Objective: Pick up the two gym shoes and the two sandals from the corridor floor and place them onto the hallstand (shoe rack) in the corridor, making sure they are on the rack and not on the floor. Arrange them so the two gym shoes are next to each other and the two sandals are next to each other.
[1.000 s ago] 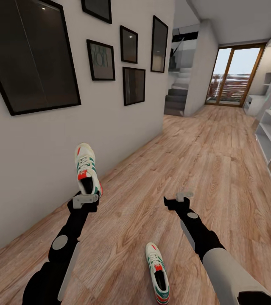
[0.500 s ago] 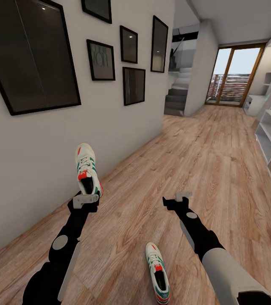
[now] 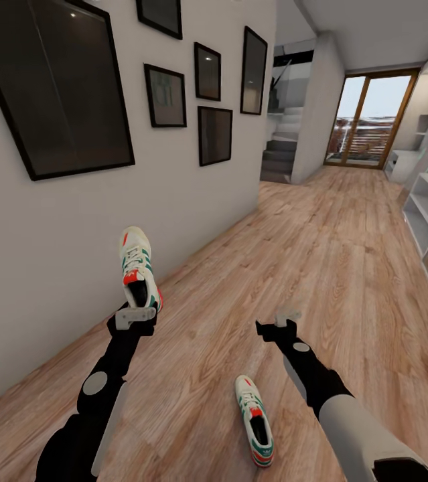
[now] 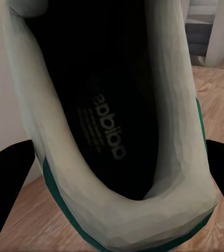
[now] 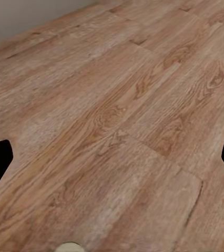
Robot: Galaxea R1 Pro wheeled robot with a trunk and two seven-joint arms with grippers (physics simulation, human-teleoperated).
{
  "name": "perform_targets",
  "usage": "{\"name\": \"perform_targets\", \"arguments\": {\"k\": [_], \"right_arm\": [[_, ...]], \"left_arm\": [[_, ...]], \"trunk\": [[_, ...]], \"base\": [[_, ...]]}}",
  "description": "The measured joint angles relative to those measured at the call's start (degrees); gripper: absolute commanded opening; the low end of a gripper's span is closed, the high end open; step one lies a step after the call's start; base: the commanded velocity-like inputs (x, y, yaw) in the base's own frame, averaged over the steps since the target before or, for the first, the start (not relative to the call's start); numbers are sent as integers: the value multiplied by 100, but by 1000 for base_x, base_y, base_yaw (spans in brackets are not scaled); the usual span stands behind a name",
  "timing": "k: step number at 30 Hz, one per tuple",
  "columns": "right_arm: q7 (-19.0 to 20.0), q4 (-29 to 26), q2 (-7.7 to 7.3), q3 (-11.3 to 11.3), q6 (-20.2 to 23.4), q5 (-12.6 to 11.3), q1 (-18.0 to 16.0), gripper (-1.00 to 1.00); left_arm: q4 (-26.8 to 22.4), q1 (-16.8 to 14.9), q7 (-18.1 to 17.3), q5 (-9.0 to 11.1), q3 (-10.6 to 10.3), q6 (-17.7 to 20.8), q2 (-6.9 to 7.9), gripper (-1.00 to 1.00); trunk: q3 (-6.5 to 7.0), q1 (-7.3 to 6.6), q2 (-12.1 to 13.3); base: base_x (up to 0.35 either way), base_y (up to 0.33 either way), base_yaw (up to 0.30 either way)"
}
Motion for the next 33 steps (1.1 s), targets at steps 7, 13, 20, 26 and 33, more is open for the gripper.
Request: {"name": "perform_targets", "arguments": {"k": [7, 13, 20, 26, 33], "right_arm": [[-11, 1249, 1, -4, -24, 4, 7, 100], [-16, 1867, 5, -10, -116, 4, 22, 100], [-12, 2426, 6, -11, -1194, -1, 174, 100], [-11, 2829, 7, -17, -1537, 11, 197, 100], [-11, 3001, 9, -23, -1624, 11, 307, 100]], "left_arm": [[3, 0, 0, 0, 0, -2, 1, -100], [3, 0, 0, 0, 0, -2, 1, -100], [3, 0, 0, 3, 0, -2, -2, -100], [11, 0, 0, 3, 0, -2, -7, -100], [12, 0, 0, 4, 0, 0, -5, -100]], "trunk": [[0, -2, 0], [0, -2, 0], [0, -2, 0], [0, -2, 0], [0, -2, 0]], "base": [[-54, 44, 0], [-6, 5, 0], [0, 0, 0], [0, 0, 0], [0, 0, 0]]}}
